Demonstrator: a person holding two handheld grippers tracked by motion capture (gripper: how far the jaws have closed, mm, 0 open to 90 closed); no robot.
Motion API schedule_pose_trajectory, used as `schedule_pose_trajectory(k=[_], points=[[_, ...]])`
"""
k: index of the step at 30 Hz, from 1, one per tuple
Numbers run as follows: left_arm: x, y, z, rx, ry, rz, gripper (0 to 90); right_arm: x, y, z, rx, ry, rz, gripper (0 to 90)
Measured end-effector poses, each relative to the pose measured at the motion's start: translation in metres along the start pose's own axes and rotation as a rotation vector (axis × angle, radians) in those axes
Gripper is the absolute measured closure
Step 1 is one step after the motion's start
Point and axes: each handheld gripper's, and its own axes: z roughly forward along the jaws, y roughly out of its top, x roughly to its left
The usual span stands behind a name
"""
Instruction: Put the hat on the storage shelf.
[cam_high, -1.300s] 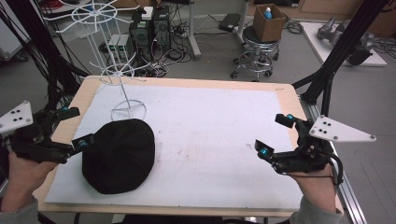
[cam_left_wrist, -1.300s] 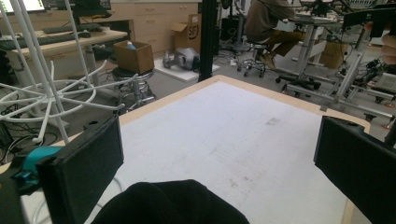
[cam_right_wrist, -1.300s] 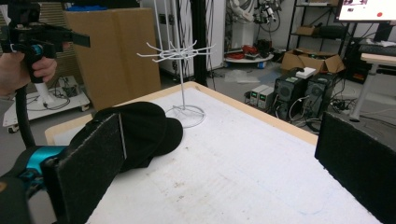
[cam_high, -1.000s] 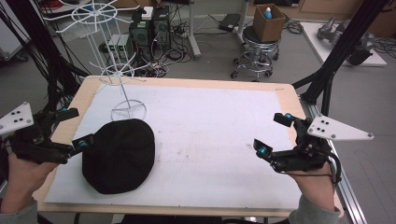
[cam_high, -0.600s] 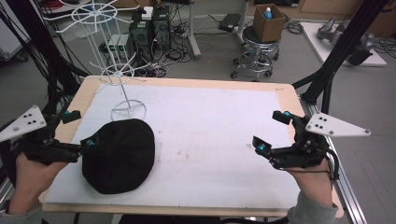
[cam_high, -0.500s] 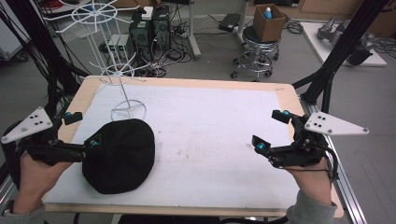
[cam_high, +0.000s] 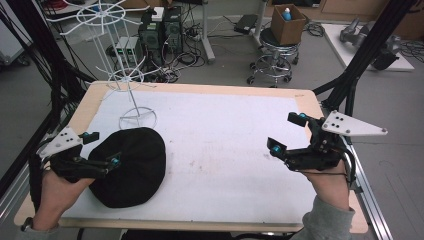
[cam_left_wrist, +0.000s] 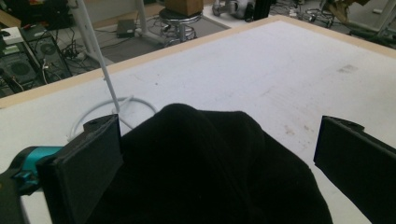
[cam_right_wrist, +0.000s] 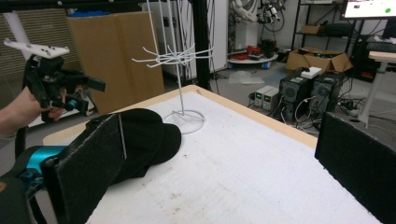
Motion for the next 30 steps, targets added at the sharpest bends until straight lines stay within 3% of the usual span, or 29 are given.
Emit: schedule_pose_trajectory(k=[5,12,19,24,30], points=[[-0.003,-0.01,0.005,0.014,-0.009,0.015,1.8,-0.001,0.002,0.004,-0.005,0.008,0.0,0.8],[-0.004,-0.025,0.013,0.044,0.002,0.018,1.8,-0.003,0.002,0.011,0.007,0.018,0.002,0.8],[-0.006,-0.04,0.021,0.056,0.019,0.049,1.8,-0.006,0.003,0.014,0.005,0.016,0.013,0.8],[-0.007,-0.044,0.021,0.06,0.026,0.053,1.8,-0.009,0.002,0.018,0.016,0.012,0.032,0.8],[-0.011,-0.047,0.022,0.065,0.015,0.086,1.8,-0.011,0.002,0.021,0.018,0.011,0.049,0.8]])
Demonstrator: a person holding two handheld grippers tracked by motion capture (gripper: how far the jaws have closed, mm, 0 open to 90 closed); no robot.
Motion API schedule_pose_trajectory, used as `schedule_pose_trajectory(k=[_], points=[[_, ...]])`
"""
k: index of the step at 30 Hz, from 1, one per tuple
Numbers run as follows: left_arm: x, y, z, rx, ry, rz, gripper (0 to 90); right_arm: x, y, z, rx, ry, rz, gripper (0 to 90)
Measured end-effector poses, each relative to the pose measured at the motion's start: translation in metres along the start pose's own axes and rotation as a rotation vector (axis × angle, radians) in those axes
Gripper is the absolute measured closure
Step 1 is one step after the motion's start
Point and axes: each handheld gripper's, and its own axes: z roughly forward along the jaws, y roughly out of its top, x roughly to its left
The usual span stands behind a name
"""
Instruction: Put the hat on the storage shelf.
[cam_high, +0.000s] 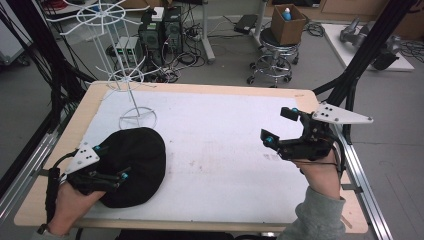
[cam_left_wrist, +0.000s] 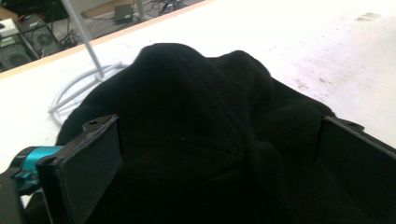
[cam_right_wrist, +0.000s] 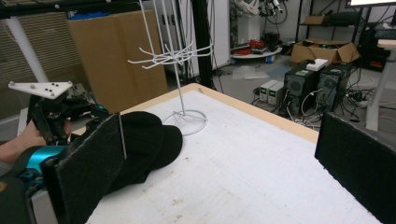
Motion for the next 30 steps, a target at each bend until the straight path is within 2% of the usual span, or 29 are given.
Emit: schedule_pose_trajectory(k=[3,7,15,16,17,23,27,30], points=[[0.0002,-0.0006,-0.0002,0.002,-0.002,0.0,1.8,-0.0004,0.0,0.0011,0.003,0.003,0.002,0.8],[-0.0004,-0.0017,-0.0021,-0.003,0.015,0.019,2.1,0.0,0.0005,0.0032,0.01,0.012,0.002,0.8],[-0.0032,-0.0011,-0.0037,0.007,0.028,0.063,11.9,0.001,0.0005,0.0068,0.023,0.019,0.0,0.8],[-0.0037,-0.0009,-0.0042,0.006,0.031,0.061,13.4,0.0009,0.0005,0.0071,0.024,0.02,-0.001,0.8],[-0.0036,-0.0009,-0.0049,0.01,0.037,0.064,19.3,0.001,0.0005,0.0074,0.024,0.022,-0.002,0.8],[-0.0023,-0.0011,-0.0074,0.015,0.051,0.072,26.5,0.0002,0.0001,0.0061,0.03,0.023,0.001,0.8],[-0.0027,-0.002,-0.0061,0.031,0.039,0.072,33.6,-0.0002,-0.0003,0.0062,0.031,0.023,0.003,0.8],[-0.0032,-0.0029,-0.0059,0.04,0.022,0.073,42.4,0.0002,-0.0006,0.0082,0.04,0.028,0.001,0.8]])
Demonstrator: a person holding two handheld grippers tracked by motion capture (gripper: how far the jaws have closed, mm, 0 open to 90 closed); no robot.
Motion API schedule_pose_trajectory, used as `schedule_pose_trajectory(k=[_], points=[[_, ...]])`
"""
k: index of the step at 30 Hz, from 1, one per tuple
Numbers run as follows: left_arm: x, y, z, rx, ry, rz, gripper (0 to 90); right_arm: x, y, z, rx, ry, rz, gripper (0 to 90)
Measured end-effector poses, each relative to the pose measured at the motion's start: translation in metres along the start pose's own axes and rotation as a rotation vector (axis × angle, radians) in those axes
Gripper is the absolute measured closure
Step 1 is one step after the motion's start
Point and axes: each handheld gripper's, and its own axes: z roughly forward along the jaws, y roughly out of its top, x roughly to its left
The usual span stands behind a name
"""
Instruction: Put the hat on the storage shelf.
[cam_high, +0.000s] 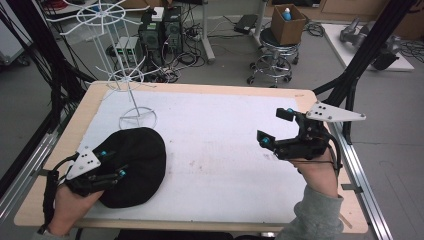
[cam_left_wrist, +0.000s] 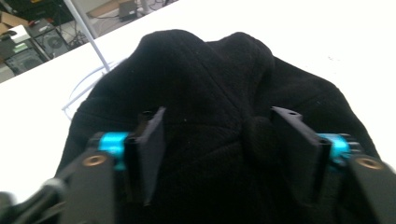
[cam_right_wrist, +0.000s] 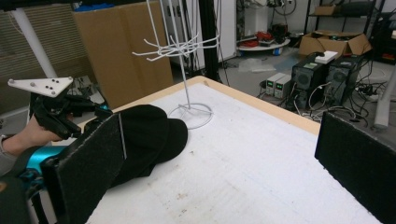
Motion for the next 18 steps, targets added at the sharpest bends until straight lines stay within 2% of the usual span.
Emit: schedule_pose_trajectory(k=[1,2,7,13,18], points=[[-0.0002,0.0,-0.0001,0.001,-0.004,-0.001,42.4,0.0,0.0,0.0,0.0,0.0,0.0,0.8],[0.0,0.0,-0.0005,0.002,-0.014,-0.003,50.1,0.0002,0.0,0.0012,0.004,0.001,-0.002,0.8],[-0.0001,0.0006,-0.0006,0.024,-0.034,-0.009,64.4,-0.0004,-0.0006,0.0024,0.01,0.003,-0.001,0.8],[-0.0004,0.0027,-0.0009,0.033,-0.053,-0.022,71.4,-0.0015,-0.0012,0.0029,0.013,-0.001,0.006,0.8],[0.0003,0.0041,-0.0006,0.043,-0.063,-0.031,72.5,-0.0017,-0.0014,0.0044,0.018,-0.001,0.005,0.8]])
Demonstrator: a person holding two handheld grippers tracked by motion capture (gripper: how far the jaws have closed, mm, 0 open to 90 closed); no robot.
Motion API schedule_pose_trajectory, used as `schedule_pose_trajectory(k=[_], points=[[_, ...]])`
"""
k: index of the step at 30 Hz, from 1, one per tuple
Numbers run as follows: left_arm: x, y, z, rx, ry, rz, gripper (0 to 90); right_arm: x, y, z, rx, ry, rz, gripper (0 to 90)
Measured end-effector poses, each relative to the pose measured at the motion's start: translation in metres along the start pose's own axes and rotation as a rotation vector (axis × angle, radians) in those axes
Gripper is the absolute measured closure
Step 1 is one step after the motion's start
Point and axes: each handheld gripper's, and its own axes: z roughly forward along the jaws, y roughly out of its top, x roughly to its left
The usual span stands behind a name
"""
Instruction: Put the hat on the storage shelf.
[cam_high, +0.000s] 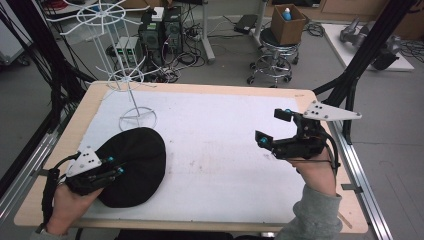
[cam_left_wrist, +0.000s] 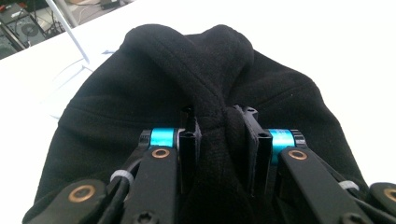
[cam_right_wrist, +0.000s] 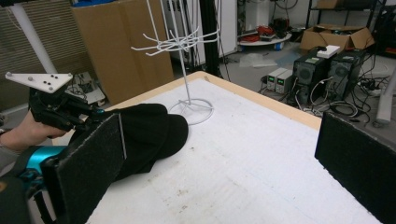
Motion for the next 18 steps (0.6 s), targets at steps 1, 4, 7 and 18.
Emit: schedule_pose_trajectory(k=[1,4,7,18], points=[[0.0,0.0,0.0,0.001,-0.002,-0.003,72.6,0.0,0.0,0.001,0.003,0.002,0.002,0.8],[0.001,0.001,-0.002,-0.008,-0.009,-0.011,72.7,0.001,0.0,0.001,0.007,0.003,0.003,0.8],[0.002,0.004,-0.004,-0.023,-0.017,-0.018,72.8,0.001,0.0,0.002,0.008,0.003,0.0,0.8],[0.001,0.021,-0.015,-0.072,-0.068,-0.044,72.9,0.001,-0.002,-0.001,0.011,-0.007,0.006,0.8]])
